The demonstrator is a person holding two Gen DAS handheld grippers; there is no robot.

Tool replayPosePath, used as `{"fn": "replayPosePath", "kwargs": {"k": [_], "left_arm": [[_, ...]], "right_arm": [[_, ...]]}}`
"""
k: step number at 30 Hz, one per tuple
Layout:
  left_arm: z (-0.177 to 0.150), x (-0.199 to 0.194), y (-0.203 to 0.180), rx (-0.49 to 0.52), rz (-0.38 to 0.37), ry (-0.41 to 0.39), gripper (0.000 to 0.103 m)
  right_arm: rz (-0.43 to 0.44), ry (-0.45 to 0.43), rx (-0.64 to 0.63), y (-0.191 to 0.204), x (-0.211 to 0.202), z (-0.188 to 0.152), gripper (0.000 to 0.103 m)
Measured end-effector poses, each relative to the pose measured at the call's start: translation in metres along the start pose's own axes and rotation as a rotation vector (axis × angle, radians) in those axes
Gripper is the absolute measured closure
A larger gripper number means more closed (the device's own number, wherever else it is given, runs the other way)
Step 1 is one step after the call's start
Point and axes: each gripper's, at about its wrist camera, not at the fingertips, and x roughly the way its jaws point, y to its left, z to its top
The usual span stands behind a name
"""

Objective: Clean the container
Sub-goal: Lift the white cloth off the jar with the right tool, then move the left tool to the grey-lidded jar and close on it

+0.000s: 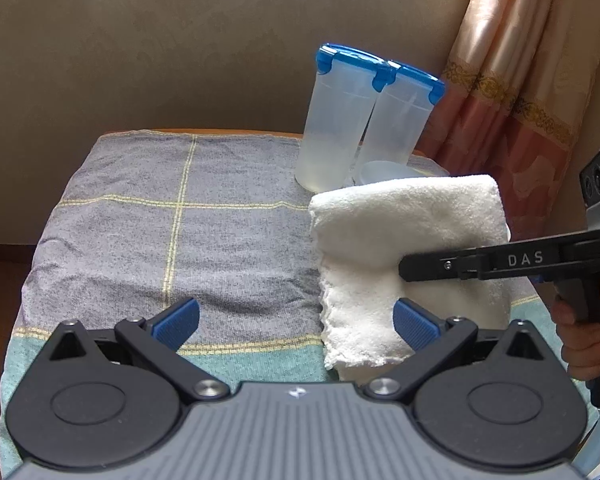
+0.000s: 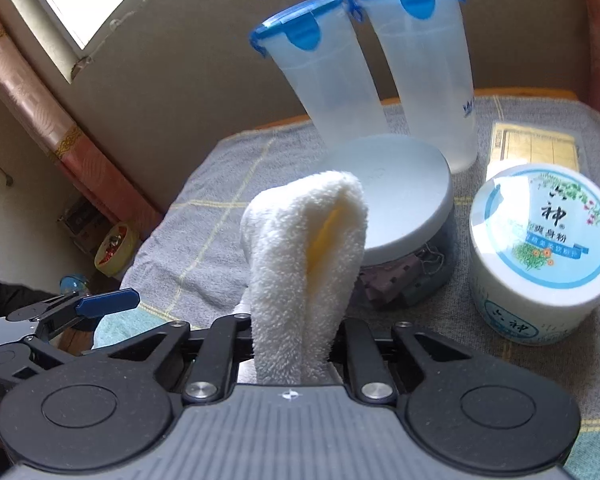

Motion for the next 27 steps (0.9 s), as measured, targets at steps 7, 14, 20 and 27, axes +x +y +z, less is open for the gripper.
{"fn": "replayPosePath", "kwargs": {"k": [7,14,20,27], "left_arm": [[-0.001,-0.023,-0.002,-0.002,0.004,-0.046,0.000],[-0.001,-0.044,-0.008,0.007,0.002,-0.089,0.000],[0.000,-0.059,-0.020,0.037,-0.011,-0.117,0.000],[0.000,-0.066,-0.033,0.064,-0.026,-0.121,0.000]], "right_arm": [[-0.059,-0.058,0.000,0.013,-0.025,-0.007,0.087],[-0.136,-0.133,-0.001,0.027,-0.061,-0.016,0.087],[-0.193,-0.208,0.051,0.027,-0.103,-0.025,0.087],[-0.295,-0.277,0.114,0.017,-0.145,-0.041,0.087]]}}
